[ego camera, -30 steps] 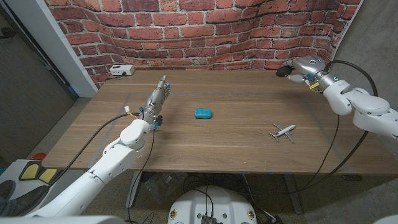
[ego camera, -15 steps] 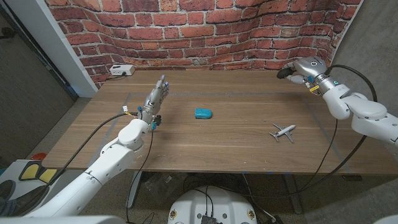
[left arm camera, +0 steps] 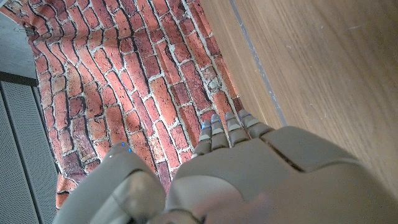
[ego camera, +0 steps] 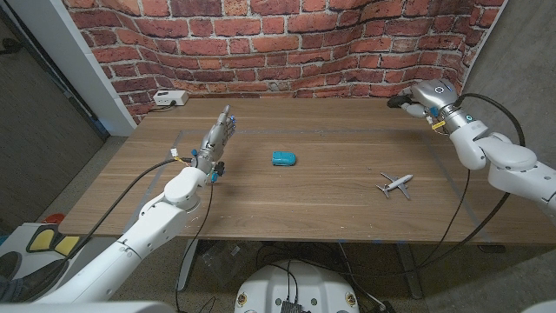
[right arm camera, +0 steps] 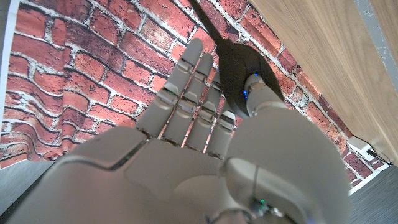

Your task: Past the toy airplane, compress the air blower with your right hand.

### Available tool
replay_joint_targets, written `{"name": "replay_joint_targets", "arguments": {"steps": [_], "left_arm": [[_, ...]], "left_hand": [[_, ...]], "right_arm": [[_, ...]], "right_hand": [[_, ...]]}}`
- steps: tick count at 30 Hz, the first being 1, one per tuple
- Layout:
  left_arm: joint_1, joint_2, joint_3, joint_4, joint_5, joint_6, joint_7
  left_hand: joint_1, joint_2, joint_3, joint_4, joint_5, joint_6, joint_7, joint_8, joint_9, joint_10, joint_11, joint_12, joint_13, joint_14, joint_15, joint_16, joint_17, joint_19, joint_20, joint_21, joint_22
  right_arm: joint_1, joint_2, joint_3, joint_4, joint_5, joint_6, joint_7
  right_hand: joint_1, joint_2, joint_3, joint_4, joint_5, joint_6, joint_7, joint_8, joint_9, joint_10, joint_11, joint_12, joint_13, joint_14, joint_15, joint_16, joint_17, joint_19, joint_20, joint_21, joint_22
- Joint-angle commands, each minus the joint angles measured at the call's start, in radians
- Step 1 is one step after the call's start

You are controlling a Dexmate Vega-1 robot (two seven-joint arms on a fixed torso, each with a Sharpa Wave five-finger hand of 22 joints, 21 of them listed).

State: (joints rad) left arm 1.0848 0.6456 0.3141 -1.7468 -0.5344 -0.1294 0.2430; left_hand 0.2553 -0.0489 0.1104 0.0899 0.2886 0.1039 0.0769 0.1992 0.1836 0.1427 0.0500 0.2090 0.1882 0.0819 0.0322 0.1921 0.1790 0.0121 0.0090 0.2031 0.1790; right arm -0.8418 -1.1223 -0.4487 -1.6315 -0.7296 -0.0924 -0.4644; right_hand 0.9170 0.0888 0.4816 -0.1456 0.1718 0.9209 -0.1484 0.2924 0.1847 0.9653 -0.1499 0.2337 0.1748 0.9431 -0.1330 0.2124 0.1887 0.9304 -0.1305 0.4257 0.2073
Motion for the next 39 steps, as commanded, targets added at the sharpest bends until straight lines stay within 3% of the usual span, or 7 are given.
{"name": "replay_joint_targets", "arguments": {"steps": [1,10,19,27,39], "left_arm": [[-0.006,-0.002,0.0,0.015,-0.007,-0.007,-0.011],[-0.005,0.001,-0.002,0.013,-0.008,-0.005,-0.008],[-0.005,-0.005,0.001,0.014,-0.003,-0.005,0.003],[-0.016,-0.003,0.005,0.015,-0.005,0.01,-0.001],[-0.027,0.006,0.005,0.002,-0.004,0.033,0.001]], "left_hand": [[-0.004,0.003,-0.005,-0.002,-0.003,0.002,0.0,0.0,0.003,0.009,-0.002,-0.002,0.005,0.012,0.001,-0.001,0.006,0.003,0.006,0.001,0.002],[-0.003,0.004,-0.006,-0.002,-0.003,0.004,-0.001,0.001,0.004,0.008,-0.002,-0.003,0.005,0.012,-0.001,-0.001,0.006,0.003,0.006,0.001,0.002],[-0.002,0.005,-0.008,-0.002,-0.004,0.004,-0.001,0.0,0.004,0.01,-0.001,-0.002,0.005,0.013,0.001,-0.001,0.006,0.003,0.006,0.001,0.002],[-0.001,0.007,-0.009,-0.002,-0.004,0.008,-0.002,0.002,0.004,0.015,-0.001,-0.001,0.005,0.016,-0.002,0.0,0.006,0.004,0.006,0.001,0.002],[0.001,0.009,-0.011,-0.002,-0.004,0.01,-0.002,0.002,0.004,0.015,-0.004,-0.001,0.005,0.016,-0.002,-0.001,0.005,0.004,0.006,0.001,0.002]], "right_arm": [[-0.01,0.009,-0.005,-0.005,-0.006,-0.028,-0.031],[-0.009,0.011,-0.01,-0.001,-0.013,-0.036,-0.044],[-0.001,0.012,-0.024,0.006,-0.034,-0.047,-0.043],[0.004,0.022,-0.038,0.016,-0.056,-0.073,-0.057],[0.0,0.017,-0.034,0.013,-0.032,-0.078,-0.05]], "right_hand": [[0.005,0.018,0.005,-0.001,0.003,0.044,-0.026,0.0,0.005,0.021,-0.004,0.004,0.002,0.022,-0.094,0.0,0.002,0.017,-0.085,0.009,0.004],[0.008,0.017,0.004,-0.004,0.002,0.051,-0.024,-0.004,0.005,0.021,-0.007,-0.002,0.002,0.027,-0.093,-0.003,0.0,0.02,-0.085,0.015,0.006],[0.015,0.006,-0.002,-0.011,0.0,0.004,-0.032,-0.039,0.008,-0.018,-0.016,-0.029,0.004,-0.005,-0.092,-0.024,-0.003,-0.01,-0.084,0.013,0.007],[-0.006,-0.025,-0.024,-0.006,-0.001,-0.031,-0.039,-0.064,0.009,-0.048,-0.021,-0.043,0.005,-0.035,-0.088,-0.031,-0.003,-0.036,-0.082,0.01,0.006],[-0.057,-0.071,-0.063,0.008,0.001,-0.049,-0.041,-0.079,0.009,-0.07,-0.027,-0.047,0.006,-0.052,-0.082,-0.029,-0.001,-0.045,-0.083,0.013,0.004]]}}
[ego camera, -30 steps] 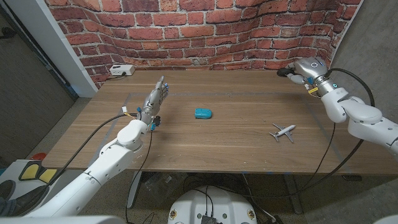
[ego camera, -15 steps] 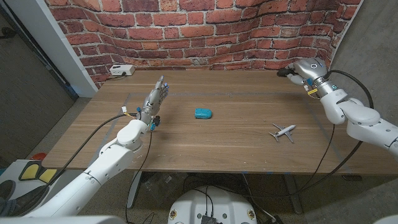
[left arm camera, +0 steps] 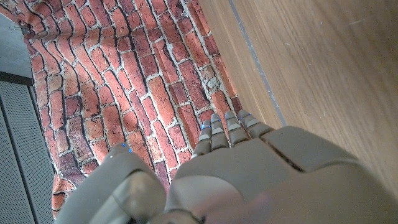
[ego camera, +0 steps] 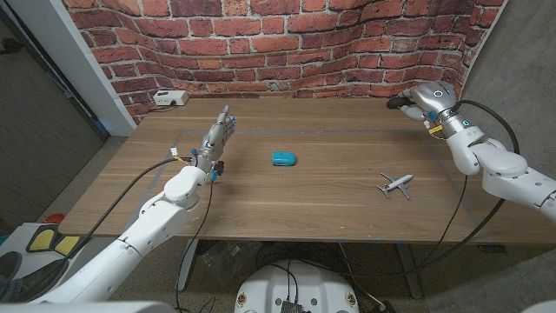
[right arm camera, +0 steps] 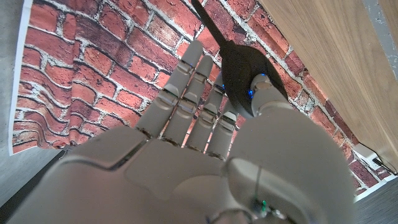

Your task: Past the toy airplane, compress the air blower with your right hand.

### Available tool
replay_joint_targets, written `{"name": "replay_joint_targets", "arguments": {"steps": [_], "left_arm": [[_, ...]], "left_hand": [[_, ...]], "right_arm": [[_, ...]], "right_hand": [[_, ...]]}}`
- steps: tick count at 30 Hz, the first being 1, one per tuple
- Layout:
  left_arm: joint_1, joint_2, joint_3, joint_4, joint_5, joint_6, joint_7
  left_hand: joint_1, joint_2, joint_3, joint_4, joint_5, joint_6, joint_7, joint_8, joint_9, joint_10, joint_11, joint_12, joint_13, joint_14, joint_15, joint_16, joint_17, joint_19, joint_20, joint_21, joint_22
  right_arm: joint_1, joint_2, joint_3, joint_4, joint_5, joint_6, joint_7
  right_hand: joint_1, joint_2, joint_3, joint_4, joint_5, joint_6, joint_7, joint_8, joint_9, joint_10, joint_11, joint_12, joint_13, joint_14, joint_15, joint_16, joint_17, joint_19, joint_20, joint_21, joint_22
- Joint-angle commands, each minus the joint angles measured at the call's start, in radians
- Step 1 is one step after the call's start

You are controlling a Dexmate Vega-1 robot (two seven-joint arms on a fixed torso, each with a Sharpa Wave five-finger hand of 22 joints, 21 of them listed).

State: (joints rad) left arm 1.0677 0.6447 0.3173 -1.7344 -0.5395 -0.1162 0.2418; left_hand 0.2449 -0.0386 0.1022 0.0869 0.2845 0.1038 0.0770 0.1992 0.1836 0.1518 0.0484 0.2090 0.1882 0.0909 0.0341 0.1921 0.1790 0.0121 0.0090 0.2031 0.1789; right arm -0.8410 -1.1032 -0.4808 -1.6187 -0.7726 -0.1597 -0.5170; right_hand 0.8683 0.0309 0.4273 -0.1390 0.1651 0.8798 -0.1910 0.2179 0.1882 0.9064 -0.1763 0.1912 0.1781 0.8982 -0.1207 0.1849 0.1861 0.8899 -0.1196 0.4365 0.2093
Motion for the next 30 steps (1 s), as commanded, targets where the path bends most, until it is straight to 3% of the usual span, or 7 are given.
{"name": "replay_joint_targets", "arguments": {"steps": [1,30], "left_arm": [[-0.01,0.007,0.002,-0.01,0.001,0.02,0.002],[-0.007,0.005,0.0,0.001,-0.003,0.009,-0.002]], "left_hand": [[0.011,-0.001,-0.003,0.001,0.0,0.01,-0.002,0.002,0.004,0.006,-0.001,-0.001,0.005,0.007,-0.004,-0.001,0.005,0.004,0.006,0.001,0.002],[0.015,0.002,-0.007,0.001,-0.001,0.009,-0.002,0.001,0.004,0.004,-0.001,-0.003,0.005,0.007,-0.003,-0.002,0.005,0.003,0.006,0.001,0.002]], "right_arm": [[-0.002,-0.003,-0.001,-0.002,0.012,-0.011,0.005],[-0.004,-0.014,0.001,-0.025,-0.004,-0.038,0.02]], "right_hand": [[-0.009,-0.014,-0.009,0.002,0.008,-0.009,0.001,-0.005,0.006,-0.012,0.0,-0.004,0.002,-0.007,-0.095,-0.001,0.002,-0.004,-0.093,0.002,0.002],[-0.093,-0.063,-0.064,0.024,0.015,-0.071,0.003,-0.027,0.007,-0.078,-0.004,-0.008,0.003,-0.065,-0.088,-0.004,0.006,-0.044,-0.093,-0.012,-0.005]]}}
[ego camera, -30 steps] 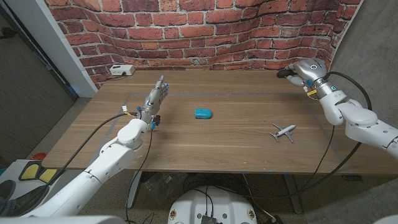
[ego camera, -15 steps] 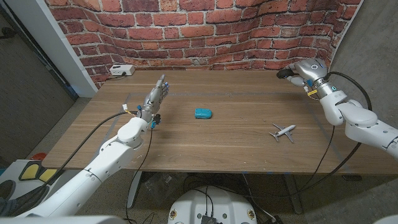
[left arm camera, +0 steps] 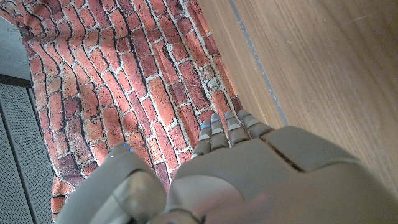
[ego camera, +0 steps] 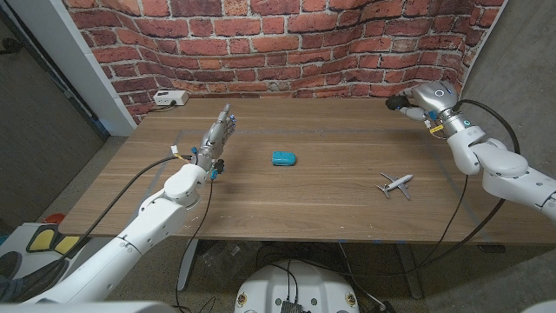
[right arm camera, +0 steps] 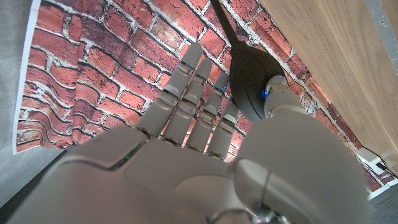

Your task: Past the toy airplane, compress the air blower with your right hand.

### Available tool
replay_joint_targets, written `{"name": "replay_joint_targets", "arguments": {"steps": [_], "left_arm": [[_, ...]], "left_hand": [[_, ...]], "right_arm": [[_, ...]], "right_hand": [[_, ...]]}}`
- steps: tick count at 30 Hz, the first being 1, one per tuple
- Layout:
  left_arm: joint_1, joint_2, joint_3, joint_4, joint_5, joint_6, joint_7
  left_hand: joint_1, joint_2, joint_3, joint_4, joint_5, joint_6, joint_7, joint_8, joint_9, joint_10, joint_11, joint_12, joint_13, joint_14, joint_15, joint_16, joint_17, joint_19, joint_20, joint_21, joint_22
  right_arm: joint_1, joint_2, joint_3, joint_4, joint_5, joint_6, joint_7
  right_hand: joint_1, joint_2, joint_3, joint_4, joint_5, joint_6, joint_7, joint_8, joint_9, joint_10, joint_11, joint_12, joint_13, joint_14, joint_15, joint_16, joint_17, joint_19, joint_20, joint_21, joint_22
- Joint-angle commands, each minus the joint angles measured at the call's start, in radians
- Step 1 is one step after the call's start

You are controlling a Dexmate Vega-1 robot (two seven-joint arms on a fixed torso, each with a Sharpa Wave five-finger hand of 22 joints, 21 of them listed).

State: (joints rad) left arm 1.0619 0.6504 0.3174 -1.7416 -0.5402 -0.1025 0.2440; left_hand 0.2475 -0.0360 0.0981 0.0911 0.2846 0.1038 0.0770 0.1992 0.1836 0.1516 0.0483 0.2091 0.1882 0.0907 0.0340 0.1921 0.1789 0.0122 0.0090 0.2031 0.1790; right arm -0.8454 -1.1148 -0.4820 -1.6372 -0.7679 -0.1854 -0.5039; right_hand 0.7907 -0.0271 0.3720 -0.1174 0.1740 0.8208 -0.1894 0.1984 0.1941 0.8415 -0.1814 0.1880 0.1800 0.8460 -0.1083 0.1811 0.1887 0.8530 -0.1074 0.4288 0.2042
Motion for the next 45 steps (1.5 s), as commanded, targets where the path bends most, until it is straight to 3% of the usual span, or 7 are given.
{"name": "replay_joint_targets", "arguments": {"steps": [1,26,28,45], "left_arm": [[-0.002,-0.002,0.0,0.011,-0.004,-0.006,-0.006],[-0.007,-0.013,0.005,0.034,-0.007,-0.022,-0.012],[-0.007,-0.013,0.006,0.034,-0.007,-0.022,-0.013],[0.01,-0.014,0.001,0.033,-0.013,-0.027,-0.006]], "left_hand": [[0.012,0.0,-0.003,-0.003,-0.001,0.009,-0.002,0.001,0.004,0.005,0.0,-0.003,0.005,0.007,-0.003,-0.002,0.005,0.003,0.006,0.001,0.002],[0.015,0.002,-0.007,-0.003,-0.001,0.008,-0.002,0.0,0.004,0.004,-0.002,-0.003,0.005,0.006,-0.003,-0.002,0.005,0.002,0.006,0.0,0.002],[0.015,0.002,-0.007,-0.003,-0.001,0.008,-0.002,0.0,0.004,0.004,-0.002,-0.004,0.005,0.006,-0.003,-0.003,0.005,0.002,0.007,0.0,0.002],[0.016,0.003,-0.01,-0.003,-0.002,0.007,-0.002,-0.001,0.004,0.002,-0.002,-0.004,0.005,0.003,-0.004,-0.003,0.006,0.002,0.006,0.0,0.002]], "right_arm": [[0.001,-0.003,0.002,-0.009,-0.01,-0.016,0.012],[0.011,-0.018,0.001,-0.014,-0.016,-0.006,0.053],[0.01,-0.019,0.003,-0.015,-0.012,-0.005,0.057],[0.049,-0.025,-0.032,-0.015,-0.069,0.004,0.138]], "right_hand": [[-0.017,-0.007,-0.01,0.003,0.006,-0.014,0.001,-0.007,0.001,-0.014,0.001,-0.004,0.001,-0.014,-0.1,-0.001,0.004,-0.007,-0.106,-0.004,0.0],[-0.08,-0.037,-0.049,0.02,0.006,-0.035,-0.001,-0.005,0.002,-0.035,0.0,0.002,0.002,-0.033,-0.092,0.005,0.007,-0.023,-0.096,-0.013,-0.004],[-0.089,-0.051,-0.058,0.019,0.007,-0.036,-0.001,-0.004,0.001,-0.035,-0.002,0.003,0.002,-0.033,-0.092,0.005,0.005,-0.023,-0.095,-0.014,-0.005],[-0.092,-0.054,-0.06,0.017,0.016,-0.035,-0.002,0.0,0.002,-0.031,-0.005,0.007,0.002,-0.035,-0.094,0.006,0.005,-0.029,-0.093,-0.018,-0.006]]}}
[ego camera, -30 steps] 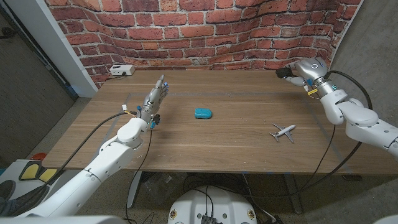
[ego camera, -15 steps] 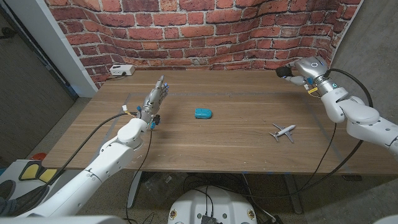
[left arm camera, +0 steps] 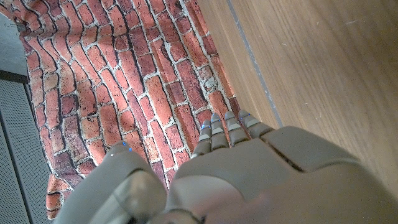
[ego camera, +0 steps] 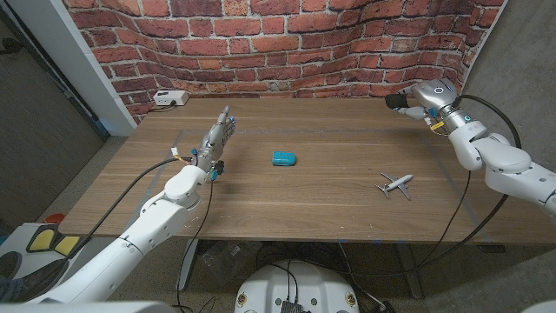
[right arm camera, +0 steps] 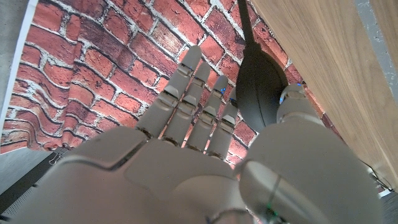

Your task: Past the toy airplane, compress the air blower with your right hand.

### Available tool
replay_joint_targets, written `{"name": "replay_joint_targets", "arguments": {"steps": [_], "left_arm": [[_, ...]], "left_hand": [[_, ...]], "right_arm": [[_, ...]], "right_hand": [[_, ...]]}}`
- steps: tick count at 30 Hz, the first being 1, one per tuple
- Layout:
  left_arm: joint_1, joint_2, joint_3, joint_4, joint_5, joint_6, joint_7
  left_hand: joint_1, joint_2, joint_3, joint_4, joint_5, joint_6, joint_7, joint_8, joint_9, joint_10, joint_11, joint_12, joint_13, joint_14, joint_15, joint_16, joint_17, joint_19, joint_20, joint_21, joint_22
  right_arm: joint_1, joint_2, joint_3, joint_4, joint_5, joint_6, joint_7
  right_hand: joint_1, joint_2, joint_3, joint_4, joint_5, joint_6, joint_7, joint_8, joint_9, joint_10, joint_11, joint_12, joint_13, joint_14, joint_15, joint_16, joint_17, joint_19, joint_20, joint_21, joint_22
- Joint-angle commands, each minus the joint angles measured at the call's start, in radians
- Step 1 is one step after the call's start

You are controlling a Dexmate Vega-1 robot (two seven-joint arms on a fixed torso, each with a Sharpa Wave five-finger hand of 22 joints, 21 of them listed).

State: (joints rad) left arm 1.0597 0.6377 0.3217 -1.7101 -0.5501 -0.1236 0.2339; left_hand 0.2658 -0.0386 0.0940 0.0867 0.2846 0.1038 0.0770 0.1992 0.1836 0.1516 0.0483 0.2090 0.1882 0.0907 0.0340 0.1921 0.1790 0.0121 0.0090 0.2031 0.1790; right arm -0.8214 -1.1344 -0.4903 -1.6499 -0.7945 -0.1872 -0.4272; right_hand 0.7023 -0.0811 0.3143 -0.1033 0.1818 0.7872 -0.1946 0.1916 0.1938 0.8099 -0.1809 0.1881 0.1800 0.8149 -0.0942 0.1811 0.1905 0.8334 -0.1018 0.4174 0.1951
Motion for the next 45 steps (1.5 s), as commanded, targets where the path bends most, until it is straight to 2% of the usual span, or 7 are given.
{"name": "replay_joint_targets", "arguments": {"steps": [1,13,22,36,45], "left_arm": [[0.013,0.0,-0.004,0.001,-0.003,-0.007,0.005],[0.032,0.018,-0.015,-0.03,0.001,0.005,0.016],[0.052,0.026,-0.025,-0.05,0.002,0.007,0.027],[0.052,0.015,-0.021,-0.041,0.003,0.006,0.033],[0.053,0.006,-0.018,-0.037,0.003,0.005,0.039]], "left_hand": [[-0.002,0.006,-0.006,0.002,-0.002,0.007,-0.002,-0.001,0.004,0.003,-0.002,-0.004,0.005,0.003,-0.004,-0.003,0.005,0.002,0.006,0.0,0.002],[-0.001,0.007,-0.009,0.002,-0.002,0.004,0.0,-0.002,0.004,-0.003,-0.001,-0.006,0.005,-0.001,-0.002,-0.005,0.006,-0.011,0.004,-0.004,0.003],[-0.001,0.008,-0.011,0.002,-0.003,0.003,0.001,-0.002,0.004,-0.004,0.001,-0.007,0.005,-0.005,-0.001,-0.006,0.006,-0.014,0.001,-0.004,0.003],[0.001,0.009,-0.013,0.002,-0.003,0.002,0.001,-0.002,0.004,-0.007,-0.003,-0.007,0.005,-0.013,-0.002,-0.008,0.006,-0.018,0.001,-0.004,0.003],[0.003,0.011,-0.015,0.002,-0.004,0.001,0.001,-0.003,0.004,-0.008,-0.001,-0.007,0.005,-0.014,-0.003,-0.007,0.006,-0.021,-0.001,-0.005,0.004]], "right_arm": [[0.029,-0.006,-0.026,-0.001,-0.046,0.008,0.069],[0.071,0.013,-0.066,0.026,-0.105,0.015,0.138],[0.116,0.034,-0.105,0.072,-0.145,0.022,0.191],[0.169,0.065,-0.154,0.133,-0.179,0.002,0.267],[0.215,0.079,-0.197,0.169,-0.206,0.024,0.328]], "right_hand": [[-0.004,0.0,-0.003,0.003,0.008,-0.001,0.003,0.006,0.002,0.001,-0.005,0.007,0.002,-0.004,-0.108,0.005,0.003,-0.009,-0.099,-0.007,0.003],[-0.005,0.005,-0.002,0.003,0.012,-0.001,0.005,0.008,0.002,0.002,-0.003,0.009,0.002,-0.006,-0.109,0.006,0.003,-0.011,-0.1,-0.008,0.003],[-0.005,0.009,-0.001,0.003,0.014,0.005,0.003,0.01,0.002,0.006,-0.007,0.011,0.002,-0.005,-0.108,0.007,0.004,-0.011,-0.099,-0.009,0.002],[-0.002,0.014,0.001,0.0,0.017,0.007,0.002,0.012,0.002,0.007,-0.006,0.011,0.002,-0.006,-0.107,0.007,0.003,-0.009,-0.099,-0.009,0.002],[-0.001,0.014,0.001,-0.002,0.019,0.003,0.003,0.011,0.001,0.002,-0.006,0.01,0.002,-0.01,-0.103,0.006,0.003,-0.012,-0.098,-0.011,0.002]]}}
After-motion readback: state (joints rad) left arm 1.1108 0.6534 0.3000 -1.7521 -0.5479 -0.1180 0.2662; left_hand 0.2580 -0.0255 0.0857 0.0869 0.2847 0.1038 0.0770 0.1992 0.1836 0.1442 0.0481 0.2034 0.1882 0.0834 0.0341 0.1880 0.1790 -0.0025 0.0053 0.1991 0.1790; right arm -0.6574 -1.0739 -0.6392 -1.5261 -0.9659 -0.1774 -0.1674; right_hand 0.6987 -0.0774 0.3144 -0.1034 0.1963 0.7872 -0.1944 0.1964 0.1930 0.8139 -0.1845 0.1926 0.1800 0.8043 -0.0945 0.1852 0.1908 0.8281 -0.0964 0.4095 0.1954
